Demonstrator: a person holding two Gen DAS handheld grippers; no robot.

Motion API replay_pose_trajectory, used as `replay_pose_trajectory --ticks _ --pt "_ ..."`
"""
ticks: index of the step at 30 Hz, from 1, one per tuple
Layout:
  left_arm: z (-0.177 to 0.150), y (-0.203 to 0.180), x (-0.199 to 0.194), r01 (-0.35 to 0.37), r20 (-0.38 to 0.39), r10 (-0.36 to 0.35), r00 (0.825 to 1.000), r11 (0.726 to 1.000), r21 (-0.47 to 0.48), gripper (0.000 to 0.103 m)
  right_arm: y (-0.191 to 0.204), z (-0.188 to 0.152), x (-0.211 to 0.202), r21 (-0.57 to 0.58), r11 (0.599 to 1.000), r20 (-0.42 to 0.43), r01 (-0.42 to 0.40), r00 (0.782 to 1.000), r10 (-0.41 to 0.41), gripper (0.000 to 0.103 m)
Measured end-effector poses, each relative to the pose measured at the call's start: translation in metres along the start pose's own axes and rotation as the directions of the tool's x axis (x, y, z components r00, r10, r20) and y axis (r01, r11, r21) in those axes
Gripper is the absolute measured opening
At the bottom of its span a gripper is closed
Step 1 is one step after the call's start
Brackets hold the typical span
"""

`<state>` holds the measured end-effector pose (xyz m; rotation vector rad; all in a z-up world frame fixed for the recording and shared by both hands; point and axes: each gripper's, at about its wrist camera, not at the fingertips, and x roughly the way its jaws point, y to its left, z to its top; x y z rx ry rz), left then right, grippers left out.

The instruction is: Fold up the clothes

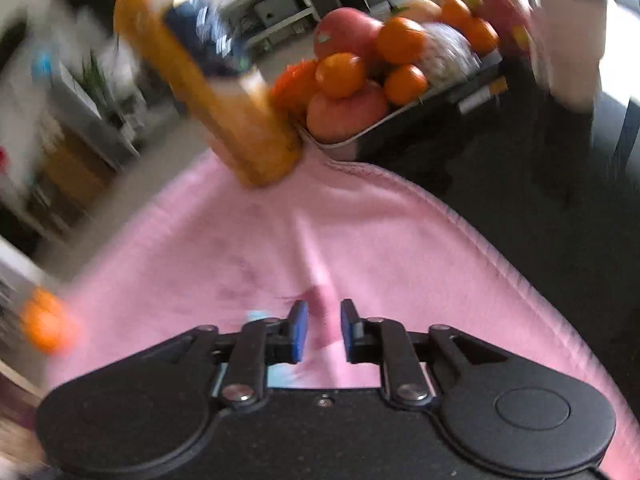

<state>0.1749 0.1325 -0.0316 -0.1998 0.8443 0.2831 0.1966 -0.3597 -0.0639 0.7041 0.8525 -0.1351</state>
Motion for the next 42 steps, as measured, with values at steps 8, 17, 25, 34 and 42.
replay_pose_trajectory --ticks 8,17,25,34,42 --pt "-0.049 0.002 -0.032 0.159 -0.086 -0.156 0.984 0.987 0.028 0.020 -0.004 -0.047 -0.049 0.030 0.987 -0.048 -0.160 0.986 0.161 0.028" --pt "-0.056 -0.034 0.011 0.133 -0.129 -0.118 0.985 0.985 0.109 0.014 0.014 -0.057 0.019 -0.019 0.991 -0.187 -0.129 0.975 0.123 0.015" --pt "-0.057 -0.018 0.023 -0.040 -0.146 0.057 0.988 0.993 0.114 0.013 0.004 -0.059 0.020 -0.148 0.983 -0.179 0.110 0.974 -0.136 0.000" --pt "-0.064 -0.012 0.009 0.044 -0.156 -0.027 0.987 0.993 0.108 0.012 -0.029 -0.056 -0.020 -0.027 0.999 -0.153 0.036 0.987 -0.039 0.020" --pt "-0.074 -0.030 0.010 0.088 -0.177 -0.053 0.983 0.977 0.195 0.019 -0.007 -0.072 -0.006 -0.197 0.977 -0.205 0.081 0.971 -0.122 0.003"
